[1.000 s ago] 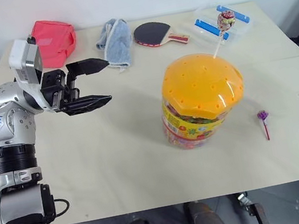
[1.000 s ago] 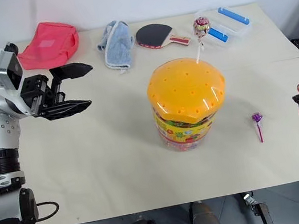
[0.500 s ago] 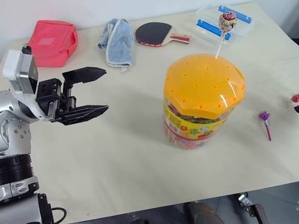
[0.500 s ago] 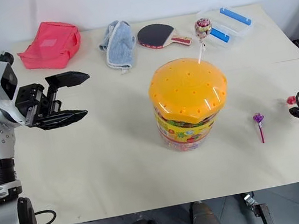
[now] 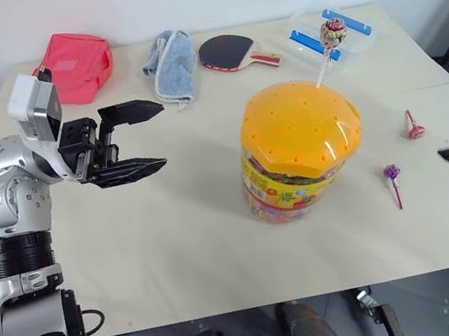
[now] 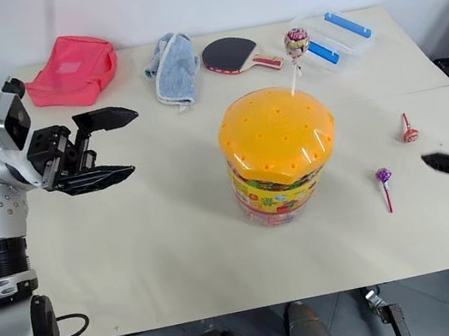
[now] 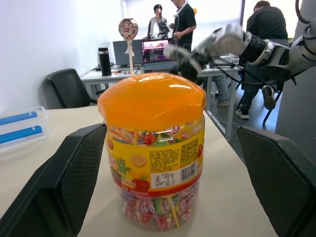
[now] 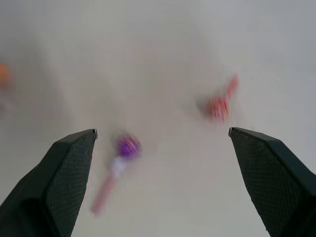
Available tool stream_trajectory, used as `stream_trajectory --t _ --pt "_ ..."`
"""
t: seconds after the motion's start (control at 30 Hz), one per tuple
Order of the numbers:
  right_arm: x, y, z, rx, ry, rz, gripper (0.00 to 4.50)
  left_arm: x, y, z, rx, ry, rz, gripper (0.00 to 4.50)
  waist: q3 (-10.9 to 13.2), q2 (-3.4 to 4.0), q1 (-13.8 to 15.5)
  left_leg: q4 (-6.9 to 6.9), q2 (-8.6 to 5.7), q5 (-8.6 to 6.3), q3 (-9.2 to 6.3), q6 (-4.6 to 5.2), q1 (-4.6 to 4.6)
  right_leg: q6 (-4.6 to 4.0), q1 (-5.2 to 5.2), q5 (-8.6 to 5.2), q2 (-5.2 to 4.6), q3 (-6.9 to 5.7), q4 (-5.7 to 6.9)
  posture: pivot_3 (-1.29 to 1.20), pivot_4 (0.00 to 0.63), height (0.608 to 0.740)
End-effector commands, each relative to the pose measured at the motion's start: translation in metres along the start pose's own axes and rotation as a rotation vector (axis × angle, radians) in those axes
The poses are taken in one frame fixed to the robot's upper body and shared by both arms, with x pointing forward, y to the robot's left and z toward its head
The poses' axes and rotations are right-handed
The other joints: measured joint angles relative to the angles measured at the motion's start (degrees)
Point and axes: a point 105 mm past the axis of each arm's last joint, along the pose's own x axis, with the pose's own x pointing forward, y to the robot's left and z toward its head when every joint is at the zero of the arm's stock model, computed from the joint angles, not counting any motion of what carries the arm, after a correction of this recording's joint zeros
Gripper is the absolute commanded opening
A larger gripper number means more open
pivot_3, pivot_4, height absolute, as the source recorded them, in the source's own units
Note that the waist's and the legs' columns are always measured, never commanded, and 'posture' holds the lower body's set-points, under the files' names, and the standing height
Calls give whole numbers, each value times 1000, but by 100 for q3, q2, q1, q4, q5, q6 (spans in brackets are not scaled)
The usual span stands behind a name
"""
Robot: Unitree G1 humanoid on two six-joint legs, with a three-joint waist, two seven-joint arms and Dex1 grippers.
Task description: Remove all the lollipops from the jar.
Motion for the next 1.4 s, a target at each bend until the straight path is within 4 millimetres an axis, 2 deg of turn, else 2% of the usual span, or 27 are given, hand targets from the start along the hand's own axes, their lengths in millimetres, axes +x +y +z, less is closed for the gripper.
stream_trajectory --t 0.03,0.1,0.27,0.47,0.67,0.77,0.8,1.13,1.17,1.3,1.4 --pt "1 26 42 -47 -148 126 4479 4 1 10 53 -12 -46 4500 0 -1 11 1 1 0 -3 0 -1 0 1 0 1 -2 0 0 150 740" --pt "10 37 54 -58 -191 192 4479 7 3 10 58 -19 -54 4500 0 -1 12 2 -1 0 -3 0 -3 0 1 0 -2 -2 0 0 150 740" --pt "36 61 71 -82 -248 330 4479 9 6 12 74 -24 -60 4500 0 -1 21 1 -3 0 -3 1 -12 0 -4 0 -6 -4 -5 0 150 740" --pt "64 88 95 -76 -347 516 4479 1 5 16 94 -7 -32 4500 0 -1 -11 0 -1 0 0 1 -17 0 -14 0 -6 -4 -2 0 150 740" --pt "78 101 109 -92 -388 604 4479 -5 0 18 93 14 0 4500 0 -1 -6 -1 1 -1 2 1 -20 -1 -21 -1 -8 -4 0 0 150 740" --pt "79 104 111 -112 -391 630 3876 -9 1 16 69 48 41 4500 0 -1 15 0 1 -1 0 1 -24 -1 -21 0 -10 -8 -1 0 150 740" --pt "79 104 113 -115 -397 633 3445 -11 1 14 55 65 54 4500 0 -1 17 0 1 -1 -1 1 -25 -1 -21 0 -10 -8 -1 0 150 740" --pt "72 110 132 -171 -458 646 155 -13 2 11 -7 110 95 4500 0 -1 6 0 1 -2 2 4 -25 -2 -24 -1 -10 -8 0 0 150 740" --pt "71 110 133 -173 -462 646 30 -13 2 11 -6 108 94 4500 0 -1 5 0 1 -2 2 4 -25 -2 -24 -1 -10 -8 0 0 150 740" --pt "59 105 156 -210 -546 598 30 -8 3 7 -13 98 60 4500 0 0 5 0 1 -2 4 3 -25 -2 -27 -1 -10 -8 1 0 150 740" --pt "51 90 168 -242 -571 499 30 -2 5 7 -3 74 26 4500 0 -1 10 -1 1 -2 5 3 -25 -3 -28 -1 -9 -8 0 0 150 740"
